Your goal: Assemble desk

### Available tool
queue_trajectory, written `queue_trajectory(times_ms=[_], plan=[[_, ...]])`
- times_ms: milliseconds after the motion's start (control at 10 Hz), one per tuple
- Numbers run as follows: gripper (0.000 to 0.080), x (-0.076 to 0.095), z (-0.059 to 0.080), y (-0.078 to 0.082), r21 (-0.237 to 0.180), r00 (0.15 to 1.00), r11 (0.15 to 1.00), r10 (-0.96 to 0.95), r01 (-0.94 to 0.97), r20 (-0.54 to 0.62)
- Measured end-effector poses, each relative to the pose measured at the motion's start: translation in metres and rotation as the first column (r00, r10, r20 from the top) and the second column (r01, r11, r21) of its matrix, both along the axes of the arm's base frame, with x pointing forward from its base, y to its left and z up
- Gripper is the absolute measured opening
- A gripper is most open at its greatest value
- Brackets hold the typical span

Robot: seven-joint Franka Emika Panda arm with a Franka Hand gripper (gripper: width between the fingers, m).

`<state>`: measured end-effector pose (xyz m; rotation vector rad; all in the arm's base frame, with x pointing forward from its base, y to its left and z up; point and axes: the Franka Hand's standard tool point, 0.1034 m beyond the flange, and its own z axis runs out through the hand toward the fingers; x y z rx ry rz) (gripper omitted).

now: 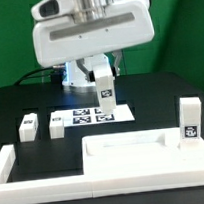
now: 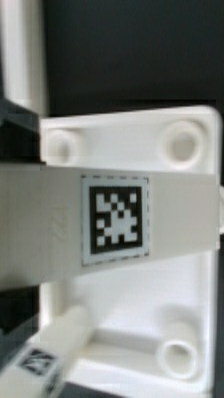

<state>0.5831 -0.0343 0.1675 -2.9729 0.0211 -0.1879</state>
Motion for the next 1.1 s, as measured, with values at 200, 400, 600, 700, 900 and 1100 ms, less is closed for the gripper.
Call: queue_trajectory(times_ms=[200, 400, 600, 700, 900, 1100], plan=[[0.029, 0.023, 0.02, -0.016, -0.035, 0.988, 0.999, -0.005, 0.011, 0.153], [0.029, 0.019, 0.019, -0.027, -0.106, 0.959, 0.994, -0.008, 0.04, 0.284], [0.029, 0.017, 0.02, -0.04, -0.171, 0.931, 0.983, 0.007, 0.06, 0.365], [0.029, 0.018, 0.018, -0.042, -0.183, 0.926, 0.981, 0.006, 0.068, 0.376], [0.029, 0.036, 0.023, -0.037, -0.146, 0.934, 0.988, -0.002, 0.058, 0.358], [0.029, 0.059, 0.02, -0.032, -0.138, 0.925, 0.987, -0.027, 0.085, 0.379]])
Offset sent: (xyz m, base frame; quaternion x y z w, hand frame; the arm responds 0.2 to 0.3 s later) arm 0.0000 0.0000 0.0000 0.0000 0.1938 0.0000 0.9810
